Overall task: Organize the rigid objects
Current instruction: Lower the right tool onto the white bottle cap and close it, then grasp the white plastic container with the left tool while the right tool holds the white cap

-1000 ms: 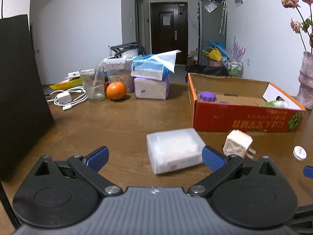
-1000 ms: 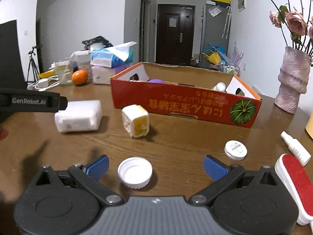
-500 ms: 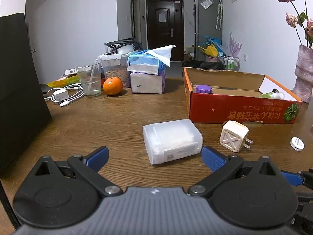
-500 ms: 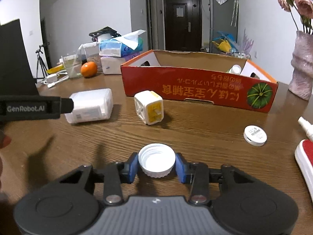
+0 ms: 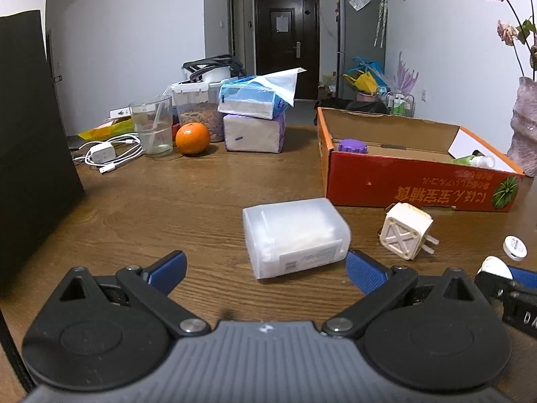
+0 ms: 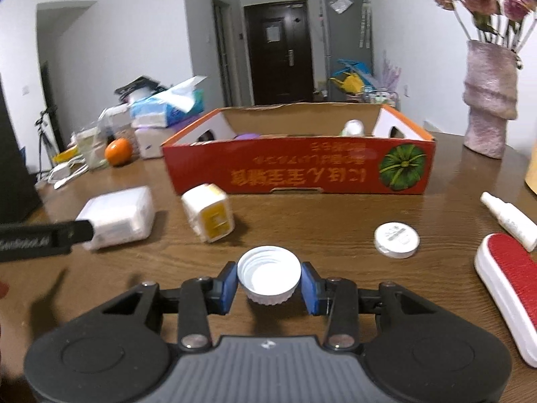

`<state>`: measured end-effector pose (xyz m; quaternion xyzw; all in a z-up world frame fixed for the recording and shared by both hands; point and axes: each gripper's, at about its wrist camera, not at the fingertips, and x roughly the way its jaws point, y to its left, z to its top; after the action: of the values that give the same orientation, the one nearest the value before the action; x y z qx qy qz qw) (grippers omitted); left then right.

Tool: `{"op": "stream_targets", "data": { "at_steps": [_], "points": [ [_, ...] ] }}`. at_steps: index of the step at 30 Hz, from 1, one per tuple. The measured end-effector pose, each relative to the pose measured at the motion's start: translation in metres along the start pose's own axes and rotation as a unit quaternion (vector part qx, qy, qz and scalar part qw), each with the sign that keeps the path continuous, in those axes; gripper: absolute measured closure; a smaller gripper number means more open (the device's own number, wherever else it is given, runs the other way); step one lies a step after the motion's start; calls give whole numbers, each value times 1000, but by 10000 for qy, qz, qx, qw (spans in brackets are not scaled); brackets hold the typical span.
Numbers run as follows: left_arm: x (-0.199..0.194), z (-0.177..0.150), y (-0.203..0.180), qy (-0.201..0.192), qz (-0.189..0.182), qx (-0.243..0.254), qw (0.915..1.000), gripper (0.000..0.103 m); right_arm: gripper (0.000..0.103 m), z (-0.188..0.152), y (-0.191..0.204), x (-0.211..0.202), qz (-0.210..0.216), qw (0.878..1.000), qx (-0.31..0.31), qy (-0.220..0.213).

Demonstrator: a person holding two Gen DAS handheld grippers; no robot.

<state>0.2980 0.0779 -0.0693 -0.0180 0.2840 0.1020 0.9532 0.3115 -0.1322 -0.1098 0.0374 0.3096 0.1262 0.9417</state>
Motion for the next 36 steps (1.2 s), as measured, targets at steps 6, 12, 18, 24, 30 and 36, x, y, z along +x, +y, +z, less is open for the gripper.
{"op": "stream_targets", "data": {
  "at_steps": [6, 12, 18, 24, 30, 36],
  "points": [
    [12, 6, -13, 85, 28, -5, 10000, 0, 64, 7, -25, 5, -254, 9994, 119, -188],
    [28, 12, -21, 152, 221, -100, 9996, 0, 64, 13, -48, 10, -439, 9983, 226, -316],
    [44, 17, -27, 270, 360, -270, 9986, 0, 64, 20, -58, 19, -525, 9976, 235, -398],
    [61, 20, -36, 397, 631, -251, 9969, 0, 64, 23, -63, 22, -498, 9975, 280, -417],
    [79, 25, -33, 648, 707, -451, 9944, 0, 64, 23, -63, 22, -450, 9978, 275, -414],
    [94, 26, -29, 855, 751, -579, 9918, 0, 64, 22, -62, 24, -486, 9978, 238, -377]
  ]
}}
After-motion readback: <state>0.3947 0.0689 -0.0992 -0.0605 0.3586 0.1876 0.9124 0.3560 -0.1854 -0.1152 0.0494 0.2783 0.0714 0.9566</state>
